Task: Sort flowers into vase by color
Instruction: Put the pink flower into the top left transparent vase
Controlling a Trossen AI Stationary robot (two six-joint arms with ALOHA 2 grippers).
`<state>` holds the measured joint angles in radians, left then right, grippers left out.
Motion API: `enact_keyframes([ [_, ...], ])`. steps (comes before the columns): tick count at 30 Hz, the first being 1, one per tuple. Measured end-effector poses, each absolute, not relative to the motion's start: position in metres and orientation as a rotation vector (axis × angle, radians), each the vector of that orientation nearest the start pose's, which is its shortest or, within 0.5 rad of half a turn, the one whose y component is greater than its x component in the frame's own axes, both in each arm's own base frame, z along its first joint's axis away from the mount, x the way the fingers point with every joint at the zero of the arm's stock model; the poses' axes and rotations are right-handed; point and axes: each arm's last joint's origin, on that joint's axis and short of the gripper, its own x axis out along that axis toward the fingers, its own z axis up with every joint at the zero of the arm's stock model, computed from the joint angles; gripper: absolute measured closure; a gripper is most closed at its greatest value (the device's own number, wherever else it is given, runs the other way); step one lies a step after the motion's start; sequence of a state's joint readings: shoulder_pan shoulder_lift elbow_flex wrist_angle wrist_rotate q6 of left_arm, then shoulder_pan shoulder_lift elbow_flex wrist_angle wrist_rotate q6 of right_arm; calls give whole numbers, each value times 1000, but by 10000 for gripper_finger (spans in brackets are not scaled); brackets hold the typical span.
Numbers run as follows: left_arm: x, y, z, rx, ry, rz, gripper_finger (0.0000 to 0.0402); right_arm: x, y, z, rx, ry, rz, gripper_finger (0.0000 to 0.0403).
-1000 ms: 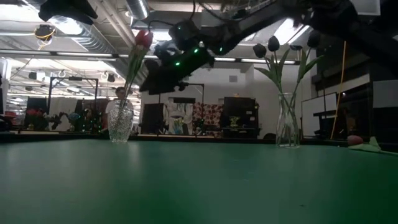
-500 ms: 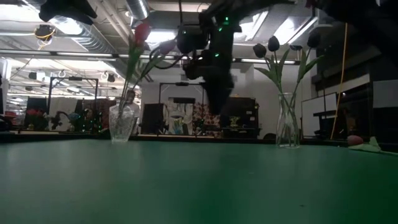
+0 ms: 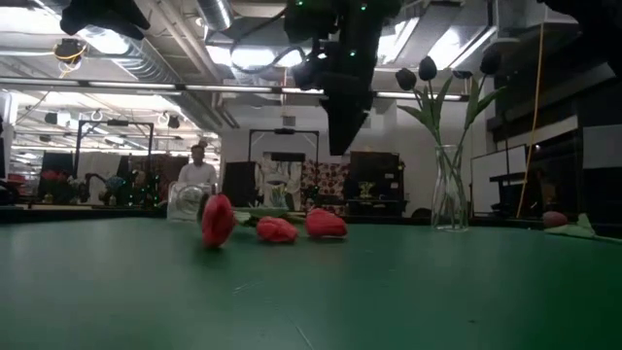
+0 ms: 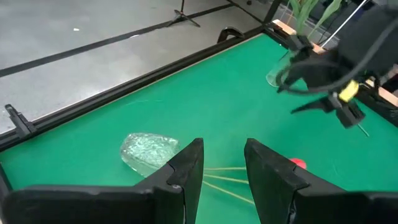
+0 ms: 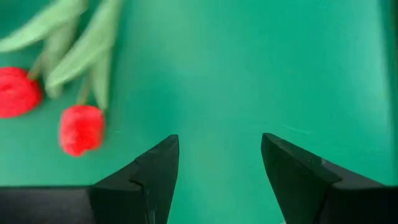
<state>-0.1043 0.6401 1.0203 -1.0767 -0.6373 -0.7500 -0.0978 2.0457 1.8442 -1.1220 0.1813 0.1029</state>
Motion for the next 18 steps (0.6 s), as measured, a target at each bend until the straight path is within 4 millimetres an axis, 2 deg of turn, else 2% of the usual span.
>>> enact_keyframes([
  [5, 85, 8, 349, -450, 430, 717, 287, 406, -41, 287, -7, 1186, -261, 176],
  [9, 92, 8, 345, -293, 536, 697, 287, 396, -36, 311, -95, 1122, -220, 176],
  [12, 109, 6, 338, -176, 641, 685, 287, 377, -27, 334, -115, 1105, -195, 176],
  [18, 168, 2, 307, 79, 954, 606, 287, 325, -6, 382, -101, 1070, -165, 176],
])
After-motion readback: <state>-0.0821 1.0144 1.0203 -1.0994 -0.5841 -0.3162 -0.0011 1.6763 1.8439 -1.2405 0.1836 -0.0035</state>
